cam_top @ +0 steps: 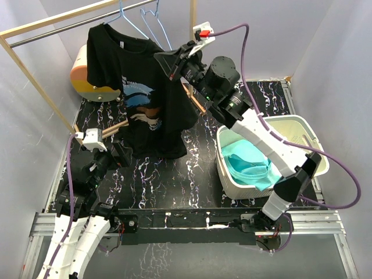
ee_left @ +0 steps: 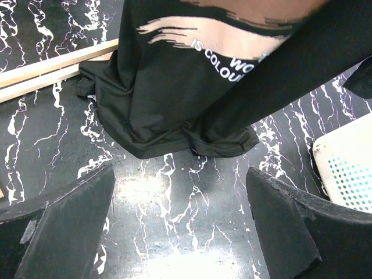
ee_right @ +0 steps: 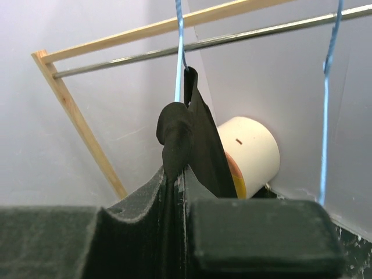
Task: Remove the t-shirt from the hanger
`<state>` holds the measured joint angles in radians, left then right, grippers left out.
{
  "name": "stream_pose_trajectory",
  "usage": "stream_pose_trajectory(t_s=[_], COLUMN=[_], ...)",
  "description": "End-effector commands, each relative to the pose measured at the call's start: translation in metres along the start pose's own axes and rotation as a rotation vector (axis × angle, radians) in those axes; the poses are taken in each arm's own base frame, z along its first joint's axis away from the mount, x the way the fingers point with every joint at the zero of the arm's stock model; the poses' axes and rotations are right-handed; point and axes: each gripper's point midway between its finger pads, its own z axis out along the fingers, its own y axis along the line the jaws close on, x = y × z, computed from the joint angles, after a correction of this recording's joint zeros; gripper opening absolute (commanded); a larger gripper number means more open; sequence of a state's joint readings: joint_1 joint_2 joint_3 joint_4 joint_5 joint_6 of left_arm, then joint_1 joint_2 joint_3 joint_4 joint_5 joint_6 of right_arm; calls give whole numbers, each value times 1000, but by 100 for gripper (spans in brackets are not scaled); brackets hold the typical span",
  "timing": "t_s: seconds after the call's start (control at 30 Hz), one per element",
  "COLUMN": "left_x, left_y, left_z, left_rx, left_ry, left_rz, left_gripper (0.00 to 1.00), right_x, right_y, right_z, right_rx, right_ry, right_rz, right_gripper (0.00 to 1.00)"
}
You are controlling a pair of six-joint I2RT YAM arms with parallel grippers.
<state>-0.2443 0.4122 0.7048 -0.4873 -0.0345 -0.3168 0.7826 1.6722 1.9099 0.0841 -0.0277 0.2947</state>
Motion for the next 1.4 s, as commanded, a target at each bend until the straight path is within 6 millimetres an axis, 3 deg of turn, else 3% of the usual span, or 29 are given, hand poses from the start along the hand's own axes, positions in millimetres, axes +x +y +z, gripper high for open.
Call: stream_pose_trajectory(t_s=[0.0, 0.2, 0.4, 0.63, 0.8, 0.9, 1.03, 1.37], left_x=[-7, -25, -97, -181, -218, -227, -227, -224], left_y=[-7, -23, -53, -137, -190, -210, -223, -234], left_z=[-3, -7, -37, -83, -115, -132, -138, -139], left_rx=[38, 112, 209, 575, 865, 1010, 1134, 1276], left_ry=[-23, -60, -245, -331, -343, -346, -316, -278], left_rz=[8, 32, 55, 111, 149, 142, 134, 88], left_gripper=[94, 96, 95, 97, 97, 97, 97, 96], right_x=[-81, -83, -89, -77, -63, -59, -61, -68], right_y=[28, 44, 59, 70, 74, 78, 86, 101], right_z=[-43, -98, -159, -214, -236, -246, -257, -276], right_rx=[-74, -122, -170, -208, -240, -268, -310, -384], right_ry=[-177, -96, -32, 75, 136, 148, 149, 145], right_rz=[2, 2, 4, 20, 16, 20, 27, 40], right_gripper=[8, 8, 8, 8, 8, 8, 8, 8])
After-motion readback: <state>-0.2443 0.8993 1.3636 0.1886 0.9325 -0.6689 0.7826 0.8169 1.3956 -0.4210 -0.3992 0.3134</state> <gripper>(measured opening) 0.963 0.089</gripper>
